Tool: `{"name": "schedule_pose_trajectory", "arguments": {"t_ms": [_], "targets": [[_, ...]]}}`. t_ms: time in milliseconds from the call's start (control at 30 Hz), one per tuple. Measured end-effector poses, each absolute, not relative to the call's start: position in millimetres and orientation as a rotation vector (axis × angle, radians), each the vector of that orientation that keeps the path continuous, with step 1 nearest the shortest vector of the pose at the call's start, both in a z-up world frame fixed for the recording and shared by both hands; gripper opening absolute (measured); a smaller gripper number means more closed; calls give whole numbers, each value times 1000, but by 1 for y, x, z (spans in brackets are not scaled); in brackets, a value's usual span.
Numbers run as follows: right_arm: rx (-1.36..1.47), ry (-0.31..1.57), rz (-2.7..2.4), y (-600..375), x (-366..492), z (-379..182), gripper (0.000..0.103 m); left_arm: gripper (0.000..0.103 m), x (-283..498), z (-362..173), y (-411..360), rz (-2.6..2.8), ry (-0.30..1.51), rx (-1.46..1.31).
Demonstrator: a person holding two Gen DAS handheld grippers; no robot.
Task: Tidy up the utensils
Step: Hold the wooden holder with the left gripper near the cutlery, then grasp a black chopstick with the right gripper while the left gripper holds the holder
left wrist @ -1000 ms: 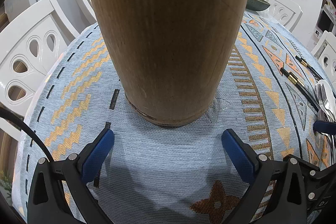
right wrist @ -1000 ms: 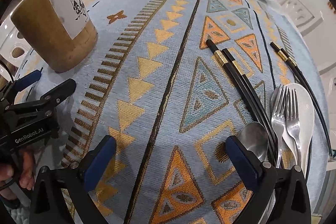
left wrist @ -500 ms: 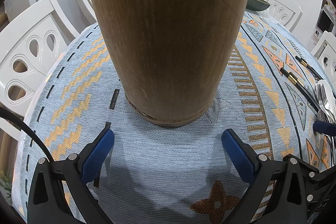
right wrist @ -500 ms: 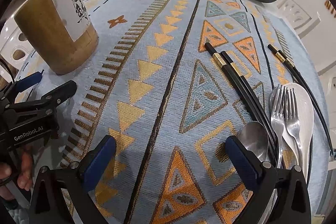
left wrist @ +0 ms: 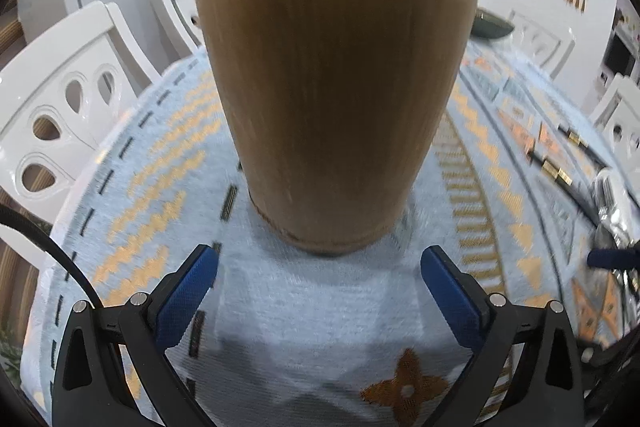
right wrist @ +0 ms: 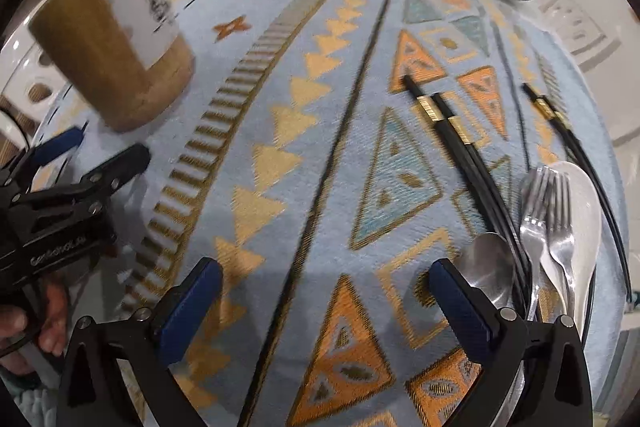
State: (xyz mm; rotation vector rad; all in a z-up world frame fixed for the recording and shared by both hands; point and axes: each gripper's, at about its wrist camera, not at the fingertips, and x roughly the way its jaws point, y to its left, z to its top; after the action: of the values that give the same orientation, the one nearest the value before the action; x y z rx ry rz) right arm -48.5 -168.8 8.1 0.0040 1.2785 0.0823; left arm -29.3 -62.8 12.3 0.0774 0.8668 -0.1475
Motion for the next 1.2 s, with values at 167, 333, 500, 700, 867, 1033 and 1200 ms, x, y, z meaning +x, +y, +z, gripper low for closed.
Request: {"name": "schedule_pose_trajectory", "arguments": {"t_ms": [167,333,500,700,867,1033,1200], "targets": [[-19,1254,126,-159,-56,25,103,102,-12,18,-69,-153,862,83],[-68,1196,153,-156,-63,50,103,102,-2,18,-68,-128,829,93],[-119,1151,27,-181,-64,71,103,90,-9,18,-82,-134,772,160],[-91,1116,-242,-278,-38,99,101,89,-8,19,-75,-143,766,135],[-2,1164,-397,-353,-11,101,63,90,-5,20,-73,-137,763,150],[21,1198,-319,-374,15,91,46,90,-6,19,-74,-133,765,157],[-37,1316,-151,-375,51,57,44,90,-6,20,-76,-129,767,164]]}}
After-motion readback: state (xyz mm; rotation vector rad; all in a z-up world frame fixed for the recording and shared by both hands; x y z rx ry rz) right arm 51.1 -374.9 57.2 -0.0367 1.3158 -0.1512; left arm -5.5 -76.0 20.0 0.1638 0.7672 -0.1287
